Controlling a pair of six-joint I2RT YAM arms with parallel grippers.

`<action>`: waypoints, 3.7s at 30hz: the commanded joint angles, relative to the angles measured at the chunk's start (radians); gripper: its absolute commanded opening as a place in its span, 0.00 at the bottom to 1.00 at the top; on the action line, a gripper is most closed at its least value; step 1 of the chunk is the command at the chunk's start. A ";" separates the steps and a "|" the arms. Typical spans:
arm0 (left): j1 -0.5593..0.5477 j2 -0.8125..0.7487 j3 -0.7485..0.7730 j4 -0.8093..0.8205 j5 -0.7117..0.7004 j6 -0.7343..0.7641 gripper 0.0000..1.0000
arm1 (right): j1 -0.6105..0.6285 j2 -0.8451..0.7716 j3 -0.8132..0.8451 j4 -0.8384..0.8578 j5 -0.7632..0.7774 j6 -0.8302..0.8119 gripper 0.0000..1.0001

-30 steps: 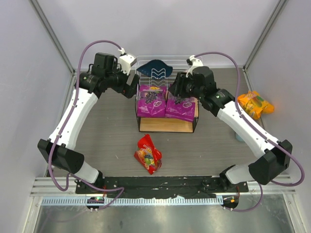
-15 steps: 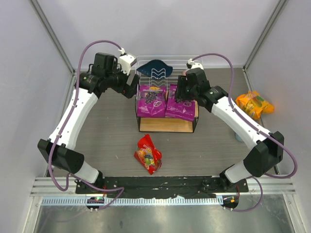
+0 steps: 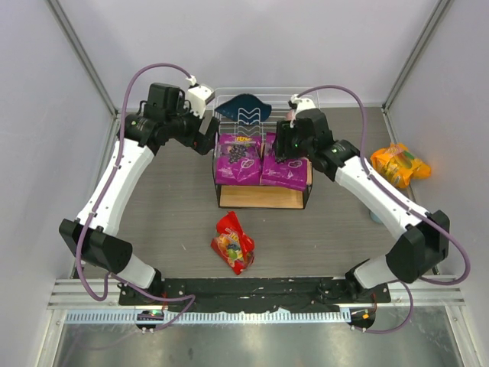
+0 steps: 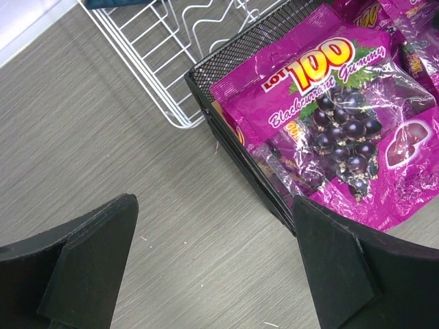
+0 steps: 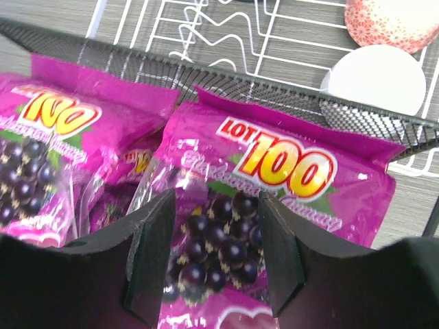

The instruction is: Place and organize the candy bags onto the shelf

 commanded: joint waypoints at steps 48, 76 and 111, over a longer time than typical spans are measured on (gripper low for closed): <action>0.184 -0.674 -0.878 0.283 0.284 -0.028 1.00 | 0.946 -0.225 -0.480 0.242 0.626 0.233 0.72; 0.184 -0.643 -0.915 0.305 0.289 -0.025 1.00 | 0.925 -0.308 -0.540 0.162 0.489 0.270 0.02; 0.184 -0.573 -0.917 0.306 0.303 -0.008 1.00 | 0.664 -0.440 -0.667 0.165 -0.134 0.127 0.15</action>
